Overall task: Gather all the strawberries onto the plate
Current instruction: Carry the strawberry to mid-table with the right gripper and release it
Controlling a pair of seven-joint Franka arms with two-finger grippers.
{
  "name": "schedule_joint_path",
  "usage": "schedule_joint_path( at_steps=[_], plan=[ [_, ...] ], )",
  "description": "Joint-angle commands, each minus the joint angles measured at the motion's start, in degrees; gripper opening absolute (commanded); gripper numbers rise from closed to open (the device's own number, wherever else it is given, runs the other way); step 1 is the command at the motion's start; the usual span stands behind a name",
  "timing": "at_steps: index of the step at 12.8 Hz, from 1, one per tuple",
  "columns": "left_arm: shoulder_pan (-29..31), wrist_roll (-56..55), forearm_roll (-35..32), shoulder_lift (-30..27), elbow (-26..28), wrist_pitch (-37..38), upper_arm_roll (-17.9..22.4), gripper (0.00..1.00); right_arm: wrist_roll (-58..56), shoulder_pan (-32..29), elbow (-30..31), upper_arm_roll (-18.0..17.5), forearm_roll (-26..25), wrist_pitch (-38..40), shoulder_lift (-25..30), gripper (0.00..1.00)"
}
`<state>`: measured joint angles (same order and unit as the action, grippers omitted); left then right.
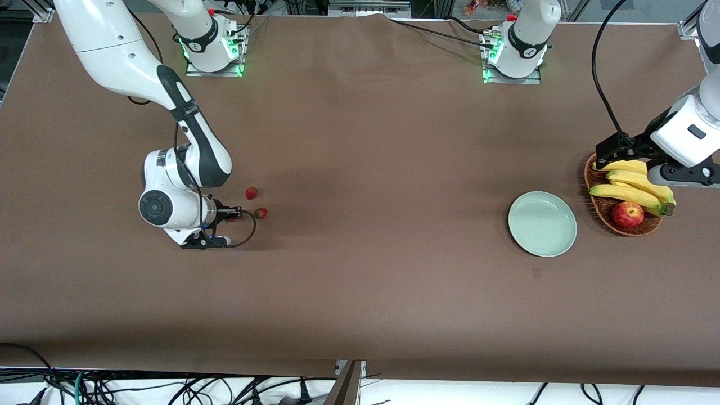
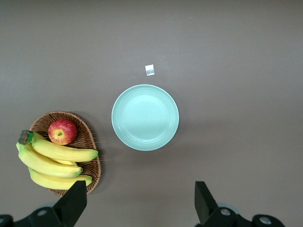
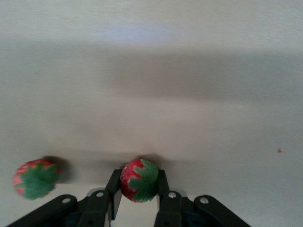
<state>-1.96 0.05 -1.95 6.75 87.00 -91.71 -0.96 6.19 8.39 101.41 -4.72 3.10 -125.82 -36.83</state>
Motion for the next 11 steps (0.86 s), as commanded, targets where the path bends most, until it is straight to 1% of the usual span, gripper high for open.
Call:
schedule_joint_path(
  at_steps=[1,2,3,5,6,7,9,11],
  plan=[
    [-0.1,0.0,-0.1,0.2,-0.6,-0.1,0.0,1.00,0.2,-0.1,-4.2,-4.0,-0.2,4.6,1.9,0.00],
    [-0.1,0.0,-0.1,0.2,-0.6,-0.1,0.0,1.00,0.5,0.2,-6.0,-6.2,-1.0,4.9,1.8,0.00],
    [-0.1,0.0,-0.2,0.2,-0.6,-0.1,0.0,1.00,3.7,0.8,-6.8,-8.8,-1.7,4.6,1.1,0.00],
    [-0.1,0.0,-0.1,0.2,-0.6,-0.1,0.0,1.00,16.2,4.0,-9.5,-11.1,-3.1,3.7,-1.2,0.00],
    [-0.1,0.0,-0.1,0.2,-0.6,-0.1,0.0,1.00,22.9,6.8,-11.3,-12.0,-3.2,3.2,-2.5,0.00],
    [-0.1,0.0,-0.1,0.2,-0.7,-0.1,0.0,1.00,30.1,10.9,-13.9,-11.8,-3.5,2.0,-4.5,0.00],
    [-0.1,0.0,-0.2,0.2,-0.7,-0.1,0.0,1.00,44.5,17.2,-20.7,-11.5,-6.2,-0.4,-9.9,0.00],
    [-0.1,0.0,-0.1,0.2,-0.6,-0.1,0.0,1.00,53.1,22.7,-28.0,-11.5,-6.4,-3.8,-15.3,0.00]
  ],
)
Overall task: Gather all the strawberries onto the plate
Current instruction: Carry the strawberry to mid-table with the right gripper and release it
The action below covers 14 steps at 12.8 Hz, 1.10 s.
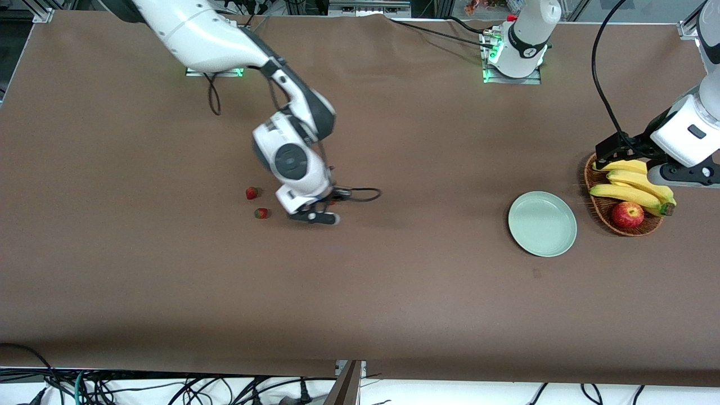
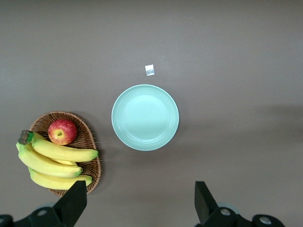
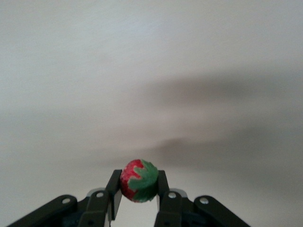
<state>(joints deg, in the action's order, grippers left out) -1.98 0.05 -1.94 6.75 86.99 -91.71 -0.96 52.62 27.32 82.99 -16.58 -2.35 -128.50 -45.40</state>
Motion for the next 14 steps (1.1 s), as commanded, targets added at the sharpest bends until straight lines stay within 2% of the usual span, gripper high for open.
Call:
schedule_joint_path(
  at_steps=[1,3,4,6,7,8,10,12,14],
  plan=[
    [-0.2,0.0,-0.2,0.2,-0.7,0.0,-0.1,1.00,9.4,6.2,-13.0,0.4,-1.1,-3.5,-9.2,0.00],
    [-0.3,0.0,-0.1,0.2,-0.6,0.0,-0.1,1.00,16.0,11.5,-17.8,1.9,-1.1,-8.6,-13.9,0.00],
    [-0.5,0.0,-0.1,0.2,-0.6,0.0,-0.2,1.00,19.3,14.2,-19.3,4.0,-1.1,-11.5,-15.8,0.00],
    [-0.7,0.0,-0.1,0.2,-0.6,0.0,-0.2,1.00,21.6,16.4,-20.4,5.4,-1.0,-14.1,-17.6,0.00],
    [-0.7,-0.1,0.1,0.3,-0.5,0.6,-0.2,1.00,21.6,16.5,-20.4,5.4,-1.0,-14.1,-17.6,0.33],
    [-0.7,-0.2,1.2,0.5,-0.2,0.7,-0.2,1.00,21.6,16.7,-20.4,5.4,-1.7,-14.0,-17.5,0.98],
    [-0.7,-0.2,2.7,2.2,-0.2,3.6,-0.2,1.00,21.0,15.6,-20.4,5.4,-2.5,-12.8,-16.1,1.00],
    [-1.4,-0.6,2.9,4.5,0.0,6.4,-0.2,1.00,19.3,13.3,-20.4,5.7,-2.5,-6.3,-13.5,1.00],
    [-2.0,-0.9,5.6,7.9,0.2,6.9,-0.6,1.00,12.4,8.6,-20.0,4.9,-2.0,0.5,-8.2,1.00]
  ],
)
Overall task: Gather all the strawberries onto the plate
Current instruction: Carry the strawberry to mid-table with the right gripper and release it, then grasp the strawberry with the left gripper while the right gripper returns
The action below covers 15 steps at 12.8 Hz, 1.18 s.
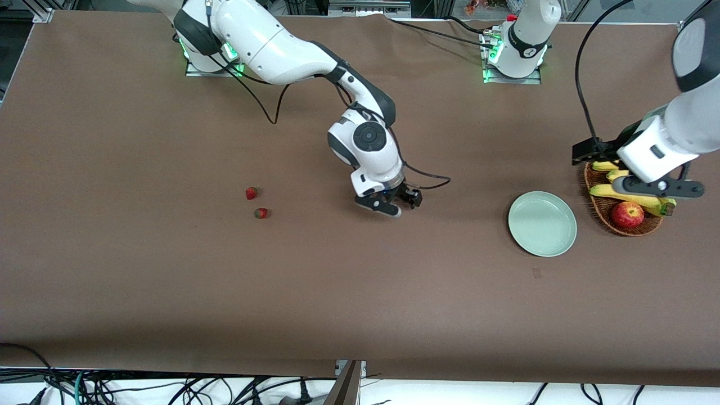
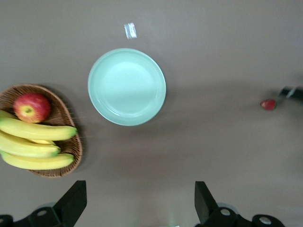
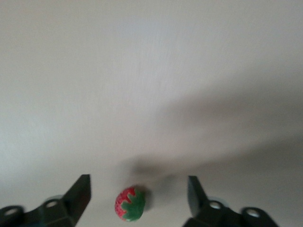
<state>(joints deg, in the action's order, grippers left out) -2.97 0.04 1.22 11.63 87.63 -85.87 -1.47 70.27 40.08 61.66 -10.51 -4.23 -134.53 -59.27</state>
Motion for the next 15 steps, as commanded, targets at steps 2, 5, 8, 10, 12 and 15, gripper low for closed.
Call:
schedule_joint_path(
  at_steps=[2,5,8,10,12,15],
  plan=[
    [-1.6,-1.0,6.5,8.3,-0.5,-0.8,-0.5,1.00,-16.0,-8.2,2.3,-1.0,-0.2,17.1,9.7,1.00],
    [-4.9,-3.2,9.8,13.5,1.2,-9.0,-0.5,1.00,-37.0,-15.4,9.2,-1.0,0.0,24.9,15.4,1.00],
    [-13.6,-16.4,9.2,17.8,1.7,-16.0,-0.4,1.00,-47.9,-21.2,19.3,-1.0,-0.3,26.5,20.8,1.00],
    [-19.0,-23.9,9.1,20.0,1.6,-20.2,-0.3,1.00,-52.6,-22.9,24.4,-0.6,-1.0,26.1,22.0,1.00],
    [-23.5,-31.7,8.9,23.0,1.6,-26.5,-0.2,1.00,-57.1,-23.3,27.9,2.0,-1.0,25.7,22.8,1.00],
    [-29.3,-42.0,2.4,28.4,1.6,-33.4,-0.3,1.00,-58.6,-23.7,32.5,3.8,-1.0,23.6,23.8,1.00]
  ],
)
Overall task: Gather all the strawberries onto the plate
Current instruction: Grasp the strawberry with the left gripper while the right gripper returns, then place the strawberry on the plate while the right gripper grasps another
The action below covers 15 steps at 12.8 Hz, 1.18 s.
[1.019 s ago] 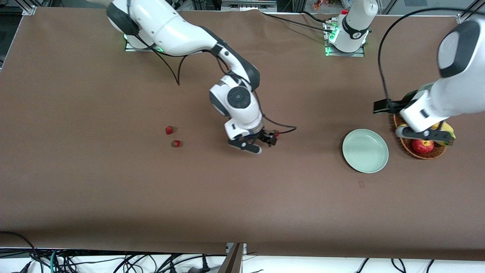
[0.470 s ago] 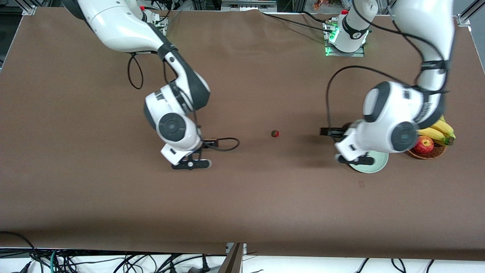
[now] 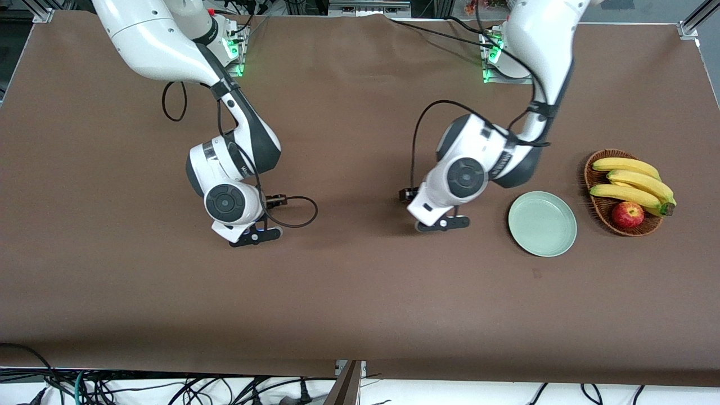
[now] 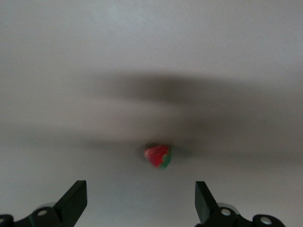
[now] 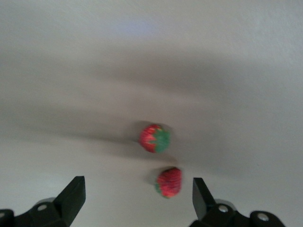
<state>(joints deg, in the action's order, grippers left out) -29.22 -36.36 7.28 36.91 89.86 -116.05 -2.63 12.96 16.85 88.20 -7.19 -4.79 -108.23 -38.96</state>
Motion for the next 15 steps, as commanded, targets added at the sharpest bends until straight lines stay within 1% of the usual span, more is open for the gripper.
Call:
schedule_joint_path(
  at_steps=[1,3,4,7,9,12,13,14,15],
  plan=[
    [-4.3,-8.7,-5.3,4.4,-0.6,-5.4,0.9,1.00,-1.3,-0.8,8.6,0.7,-0.4,-5.1,4.1,1.00],
    [-5.3,-11.3,-5.7,5.8,-0.6,-6.9,0.9,1.00,-1.3,-1.9,13.0,0.7,-0.2,-9.1,5.6,1.00],
    [-5.3,-11.3,-5.8,5.9,0.0,-6.9,0.9,1.00,-1.2,-2.1,13.9,0.7,0.1,-9.6,5.6,1.00],
    [-5.2,-11.3,-5.8,5.9,0.8,-6.9,1.0,1.00,-0.2,-2.3,15.3,0.8,0.7,-9.8,5.6,1.00],
    [-5.3,-11.2,-5.9,5.9,0.8,-6.9,1.2,1.00,1.0,-2.5,16.1,0.8,2.9,-9.9,5.6,1.00],
    [-5.1,-11.2,-8.2,6.0,1.3,-6.9,1.2,1.00,1.6,-2.9,17.1,0.8,4.3,-10.5,5.6,1.00],
    [-5.2,-11.2,-8.2,6.0,1.5,-6.9,1.1,0.99,1.6,-2.9,17.9,0.9,4.7,-11.7,5.6,0.98],
    [-5.1,-11.2,-8.2,6.0,1.5,-6.9,1.1,0.92,1.6,-2.9,19.1,1.3,4.7,-13.3,5.7,0.84],
    [-5.1,-11.3,-8.2,6.0,1.7,-6.9,1.1,0.82,1.6,-2.9,19.8,1.4,4.8,-14.6,5.8,0.70]
  ],
)
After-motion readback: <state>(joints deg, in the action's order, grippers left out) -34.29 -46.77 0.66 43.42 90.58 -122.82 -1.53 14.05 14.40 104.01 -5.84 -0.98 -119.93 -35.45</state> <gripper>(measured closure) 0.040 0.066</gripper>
